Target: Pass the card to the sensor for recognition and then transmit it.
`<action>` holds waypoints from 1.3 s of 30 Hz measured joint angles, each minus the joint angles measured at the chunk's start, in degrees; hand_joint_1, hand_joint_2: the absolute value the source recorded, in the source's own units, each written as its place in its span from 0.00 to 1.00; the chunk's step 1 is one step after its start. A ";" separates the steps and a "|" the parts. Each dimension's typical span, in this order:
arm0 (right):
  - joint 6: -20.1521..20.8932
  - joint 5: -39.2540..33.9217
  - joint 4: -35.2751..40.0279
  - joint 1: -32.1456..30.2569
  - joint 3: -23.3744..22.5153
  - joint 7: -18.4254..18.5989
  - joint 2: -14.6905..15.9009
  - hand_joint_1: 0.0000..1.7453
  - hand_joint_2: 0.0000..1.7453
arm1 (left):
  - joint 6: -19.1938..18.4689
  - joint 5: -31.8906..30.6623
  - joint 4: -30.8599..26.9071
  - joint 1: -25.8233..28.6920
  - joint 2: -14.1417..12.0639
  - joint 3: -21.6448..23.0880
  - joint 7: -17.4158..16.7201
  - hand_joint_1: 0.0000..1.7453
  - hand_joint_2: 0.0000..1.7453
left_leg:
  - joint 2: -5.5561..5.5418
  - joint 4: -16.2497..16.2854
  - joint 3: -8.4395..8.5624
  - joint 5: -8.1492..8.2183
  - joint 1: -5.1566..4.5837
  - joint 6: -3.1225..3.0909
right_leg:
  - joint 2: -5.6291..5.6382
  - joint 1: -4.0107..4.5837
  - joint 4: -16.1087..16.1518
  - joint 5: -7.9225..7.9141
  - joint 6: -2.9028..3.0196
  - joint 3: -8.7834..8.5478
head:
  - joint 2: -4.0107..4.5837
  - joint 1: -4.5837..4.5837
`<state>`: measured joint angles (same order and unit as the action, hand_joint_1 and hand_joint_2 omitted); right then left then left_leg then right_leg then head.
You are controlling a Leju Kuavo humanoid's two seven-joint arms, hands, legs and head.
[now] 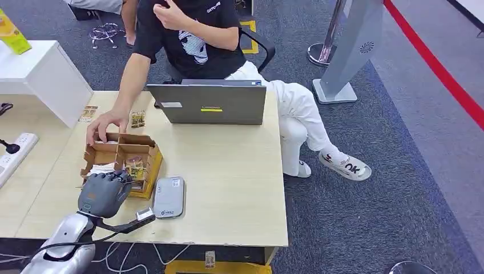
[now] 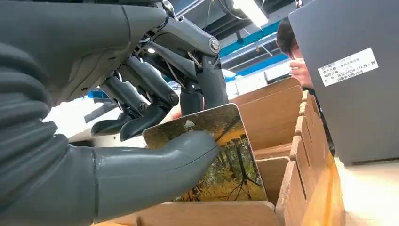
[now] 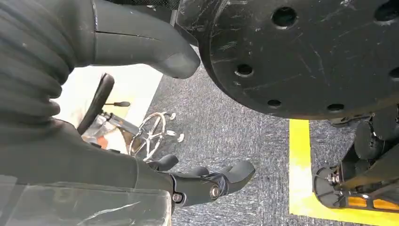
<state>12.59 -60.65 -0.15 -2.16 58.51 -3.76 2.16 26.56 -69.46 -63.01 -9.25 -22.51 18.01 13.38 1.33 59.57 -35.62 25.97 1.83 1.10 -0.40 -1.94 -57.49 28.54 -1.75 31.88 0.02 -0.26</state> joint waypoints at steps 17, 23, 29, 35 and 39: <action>-0.06 0.02 0.00 -0.02 -0.02 0.00 0.02 0.00 1.00 | 3.37 1.81 -0.26 -0.01 -0.04 0.00 0.63 1.00 1.00 | 0.00 0.01 0.01 0.00 0.00 0.00 | 0.00 0.00 0.00 0.00 0.00 0.04 | 0.00 0.00; -1.16 -0.35 0.00 -0.09 0.00 0.00 0.00 0.00 1.00 | 4.79 18.76 -13.72 -5.08 -0.55 -4.16 1.83 1.00 1.00 | -0.04 0.05 -0.07 -0.05 0.05 -0.04 | -0.08 0.05 0.00 -0.05 0.00 -0.02 | 0.00 0.07; -1.29 -0.57 0.00 -0.13 -0.02 0.11 -0.09 0.00 1.00 | 1.31 17.33 -21.90 -7.79 -0.39 -9.25 2.62 1.00 1.00 | 0.01 0.04 0.06 -0.05 0.00 -0.04 | 0.01 0.00 0.00 -0.04 0.00 -0.09 | 0.00 -0.04; -1.29 -0.66 0.00 -0.11 -0.02 0.13 -0.20 0.00 1.00 | 1.53 17.20 -23.02 -8.39 -0.26 -10.36 3.02 1.00 1.00 | 0.00 0.04 0.06 -0.05 0.00 -0.05 | 0.01 0.00 0.00 -0.04 0.00 -0.09 | 0.00 -0.02; -1.29 -0.66 0.00 -0.10 -0.02 0.17 -0.20 0.00 1.00 | 1.53 17.20 -23.15 -8.60 -0.26 -10.38 2.97 1.00 1.00 | 0.00 0.04 0.06 -0.05 0.00 -0.04 | 0.01 0.00 -0.01 -0.04 0.00 -0.09 | 0.00 -0.04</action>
<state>11.30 -61.31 -0.15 -2.26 58.49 -3.58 1.97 28.09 -52.26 -86.16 -17.85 -22.77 7.63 16.35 1.33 59.61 -35.56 25.92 1.83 1.05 -0.39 -1.94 -57.49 28.50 -1.76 31.79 0.02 -0.31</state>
